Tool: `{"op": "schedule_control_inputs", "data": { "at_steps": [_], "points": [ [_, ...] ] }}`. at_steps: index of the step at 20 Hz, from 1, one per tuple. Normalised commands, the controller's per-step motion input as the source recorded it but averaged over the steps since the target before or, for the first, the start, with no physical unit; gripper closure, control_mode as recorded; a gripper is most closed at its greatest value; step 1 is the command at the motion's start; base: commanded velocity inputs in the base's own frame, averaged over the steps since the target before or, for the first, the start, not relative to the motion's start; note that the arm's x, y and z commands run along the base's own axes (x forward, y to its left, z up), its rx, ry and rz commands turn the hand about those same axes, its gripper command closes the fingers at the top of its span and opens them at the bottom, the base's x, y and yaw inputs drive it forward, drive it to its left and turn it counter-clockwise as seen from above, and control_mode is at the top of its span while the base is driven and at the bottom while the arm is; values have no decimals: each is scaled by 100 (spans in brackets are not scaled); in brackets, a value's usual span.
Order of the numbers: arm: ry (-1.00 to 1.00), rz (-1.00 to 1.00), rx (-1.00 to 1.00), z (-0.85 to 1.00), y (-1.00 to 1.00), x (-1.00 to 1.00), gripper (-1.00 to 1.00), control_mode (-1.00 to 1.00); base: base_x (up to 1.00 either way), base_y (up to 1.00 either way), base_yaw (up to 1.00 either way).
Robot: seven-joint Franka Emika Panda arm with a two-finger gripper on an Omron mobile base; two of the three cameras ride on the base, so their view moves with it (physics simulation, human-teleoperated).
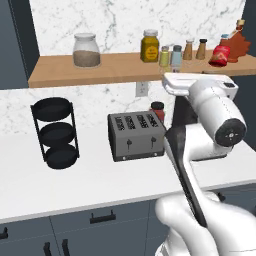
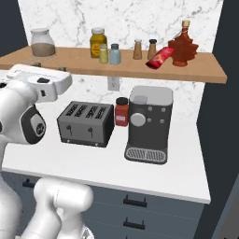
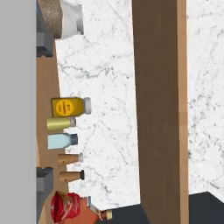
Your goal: Put the shaker and condiment bottle from the counter next to their counterparts in the cabinet.
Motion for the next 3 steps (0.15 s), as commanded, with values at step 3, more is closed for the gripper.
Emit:
{"op": "schedule_control_inputs", "data": {
  "at_steps": [3],
  "points": [
    [-13, 2, 0, 3, 22, -83, -100, -100, 0, 0, 0]
  ]
}}
